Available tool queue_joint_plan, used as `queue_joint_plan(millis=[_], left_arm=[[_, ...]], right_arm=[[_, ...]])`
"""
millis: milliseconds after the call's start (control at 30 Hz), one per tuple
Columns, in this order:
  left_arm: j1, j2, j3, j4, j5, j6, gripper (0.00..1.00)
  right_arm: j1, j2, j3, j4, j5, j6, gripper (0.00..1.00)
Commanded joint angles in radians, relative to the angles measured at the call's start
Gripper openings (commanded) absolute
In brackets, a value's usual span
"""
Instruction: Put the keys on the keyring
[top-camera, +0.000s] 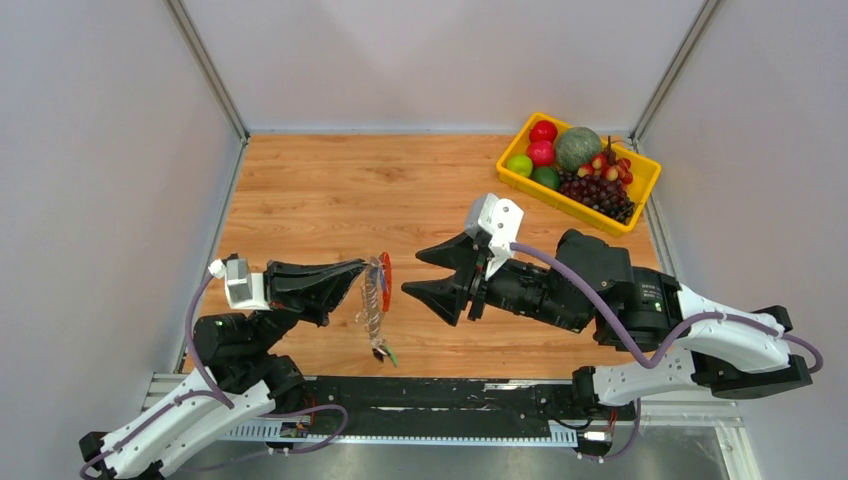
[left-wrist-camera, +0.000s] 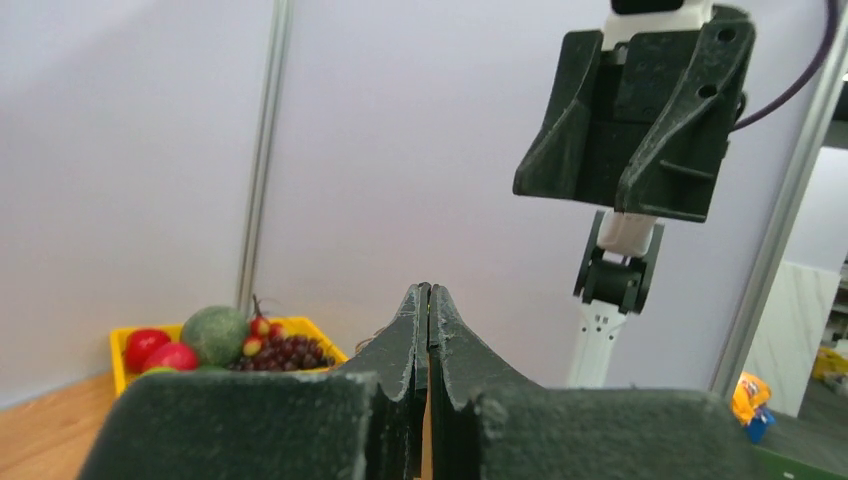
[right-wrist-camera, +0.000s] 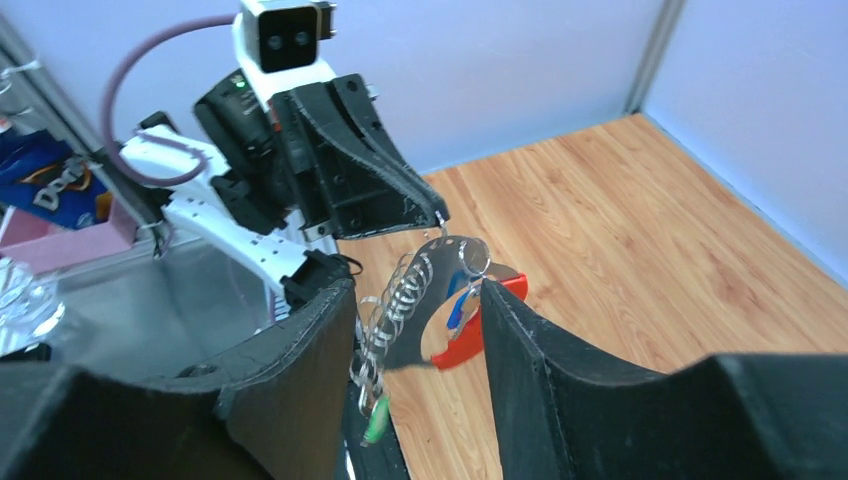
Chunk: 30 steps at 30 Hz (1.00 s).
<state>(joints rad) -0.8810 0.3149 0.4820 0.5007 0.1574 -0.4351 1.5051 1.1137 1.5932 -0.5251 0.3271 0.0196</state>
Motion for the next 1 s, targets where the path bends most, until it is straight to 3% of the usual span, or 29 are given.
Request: queue_joint_plan(millis=[0, 167, 500, 767, 967], left_arm=[[0.004, -0.015, -0.055, 0.375, 0.019, -0.047, 0.00], [0.004, 0.017, -0.102, 0.543, 0.021, -0.111, 0.00], [0.004, 0.102, -0.172, 0.873, 0.010, -0.222, 0.00], [0.005, 0.134, -0.181, 0.981, 0.008, -0.237, 0.00], [0.004, 0.146, -0.174, 1.009, 0.026, -0.244, 0.00]], right_arm=[[-0.010, -0.011, 0.035, 0.032, -0.184, -0.059, 0.52], [-0.013, 0.004, 0.017, 0.045, -0.284, -0.117, 0.50], [-0.013, 0.031, -0.091, 0.276, -0.393, -0.303, 0.53], [-0.013, 0.144, -0.024, 0.321, -0.419, -0.378, 0.51], [-0.046, 0.198, 0.042, 0.345, -0.428, -0.346, 0.45]])
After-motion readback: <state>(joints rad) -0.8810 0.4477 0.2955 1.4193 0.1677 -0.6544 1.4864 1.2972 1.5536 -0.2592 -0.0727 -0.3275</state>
